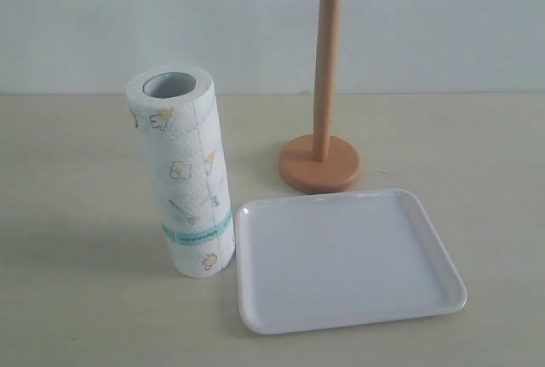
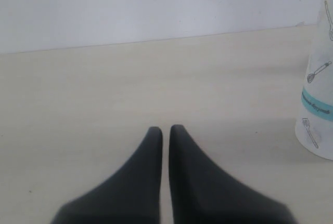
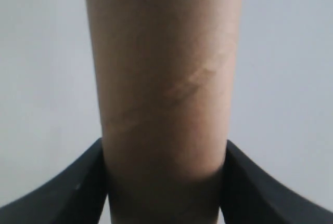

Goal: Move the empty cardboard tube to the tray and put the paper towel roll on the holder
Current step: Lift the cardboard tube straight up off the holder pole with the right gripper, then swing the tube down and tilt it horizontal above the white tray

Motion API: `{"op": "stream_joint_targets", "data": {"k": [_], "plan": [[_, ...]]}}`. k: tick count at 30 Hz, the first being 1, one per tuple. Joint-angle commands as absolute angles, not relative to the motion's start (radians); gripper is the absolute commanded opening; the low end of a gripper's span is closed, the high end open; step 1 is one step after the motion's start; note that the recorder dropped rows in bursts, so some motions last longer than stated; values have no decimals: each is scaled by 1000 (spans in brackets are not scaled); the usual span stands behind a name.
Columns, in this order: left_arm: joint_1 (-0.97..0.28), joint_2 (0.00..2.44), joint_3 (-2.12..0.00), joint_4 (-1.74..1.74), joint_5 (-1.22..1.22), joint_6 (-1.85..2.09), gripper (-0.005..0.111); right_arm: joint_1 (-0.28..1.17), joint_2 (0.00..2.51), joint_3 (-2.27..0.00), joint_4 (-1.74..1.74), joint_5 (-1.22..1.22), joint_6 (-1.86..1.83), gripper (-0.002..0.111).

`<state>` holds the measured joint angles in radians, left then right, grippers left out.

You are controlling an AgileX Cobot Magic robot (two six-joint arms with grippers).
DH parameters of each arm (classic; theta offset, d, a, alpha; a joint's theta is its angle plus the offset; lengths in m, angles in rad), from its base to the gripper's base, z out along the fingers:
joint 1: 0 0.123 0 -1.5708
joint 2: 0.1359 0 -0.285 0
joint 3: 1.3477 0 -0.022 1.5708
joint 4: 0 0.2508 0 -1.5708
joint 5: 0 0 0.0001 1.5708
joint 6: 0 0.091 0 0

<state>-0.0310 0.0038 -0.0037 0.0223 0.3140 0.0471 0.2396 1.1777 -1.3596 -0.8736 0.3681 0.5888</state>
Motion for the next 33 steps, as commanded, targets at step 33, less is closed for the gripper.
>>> {"op": "stream_joint_targets", "data": {"k": [33], "plan": [[-28, 0, 0, 18, 311, 46, 4, 240, 850, -449, -1553, -392, 857, 0]]}}
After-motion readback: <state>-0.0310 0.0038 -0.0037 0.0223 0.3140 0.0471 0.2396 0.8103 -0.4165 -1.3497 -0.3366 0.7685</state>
